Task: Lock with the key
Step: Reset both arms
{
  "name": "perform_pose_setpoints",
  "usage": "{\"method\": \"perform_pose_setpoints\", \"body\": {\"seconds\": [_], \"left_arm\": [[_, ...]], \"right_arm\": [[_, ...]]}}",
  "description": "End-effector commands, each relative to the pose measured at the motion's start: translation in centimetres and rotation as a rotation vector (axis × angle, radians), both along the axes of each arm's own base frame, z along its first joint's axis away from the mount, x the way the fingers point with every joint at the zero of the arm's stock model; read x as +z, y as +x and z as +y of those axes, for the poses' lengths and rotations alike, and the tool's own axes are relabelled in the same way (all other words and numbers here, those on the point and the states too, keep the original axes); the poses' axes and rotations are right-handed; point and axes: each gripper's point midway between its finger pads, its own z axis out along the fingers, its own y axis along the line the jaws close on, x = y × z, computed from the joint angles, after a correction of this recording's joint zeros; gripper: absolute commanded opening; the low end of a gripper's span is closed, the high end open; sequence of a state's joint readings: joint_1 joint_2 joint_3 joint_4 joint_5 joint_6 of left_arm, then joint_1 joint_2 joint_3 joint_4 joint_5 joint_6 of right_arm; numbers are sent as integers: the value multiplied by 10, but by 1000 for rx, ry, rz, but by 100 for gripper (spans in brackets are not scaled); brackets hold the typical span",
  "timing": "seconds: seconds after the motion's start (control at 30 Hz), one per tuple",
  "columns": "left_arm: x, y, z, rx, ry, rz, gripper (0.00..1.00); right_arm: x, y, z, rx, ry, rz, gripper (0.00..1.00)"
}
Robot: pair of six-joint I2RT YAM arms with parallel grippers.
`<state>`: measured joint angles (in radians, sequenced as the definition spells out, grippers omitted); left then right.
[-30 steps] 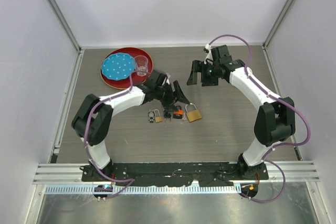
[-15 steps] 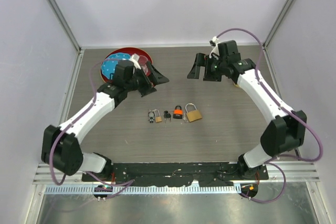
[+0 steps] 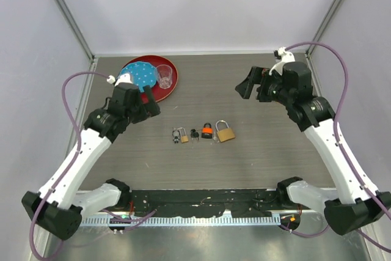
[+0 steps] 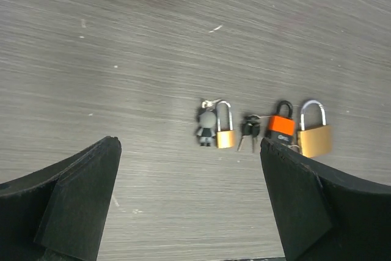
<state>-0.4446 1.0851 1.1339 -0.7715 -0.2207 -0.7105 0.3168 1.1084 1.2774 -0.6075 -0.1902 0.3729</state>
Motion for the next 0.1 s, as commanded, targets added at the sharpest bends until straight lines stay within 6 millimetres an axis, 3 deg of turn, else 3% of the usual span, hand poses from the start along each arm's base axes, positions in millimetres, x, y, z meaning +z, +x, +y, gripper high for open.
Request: {"method": "perform_pose_setpoints", "body": {"seconds": [0.0, 0.03, 0.07], "left_arm": [[17, -16, 32, 28, 85, -136, 100], [21, -16, 29, 12, 71, -168, 100], [26, -16, 30, 9, 68, -201, 100]], "right_arm": [[16, 6, -22, -119, -14, -124, 98], [10, 5, -25, -132, -17, -127, 98], [17, 8, -30, -164, -17, -173, 98]]}}
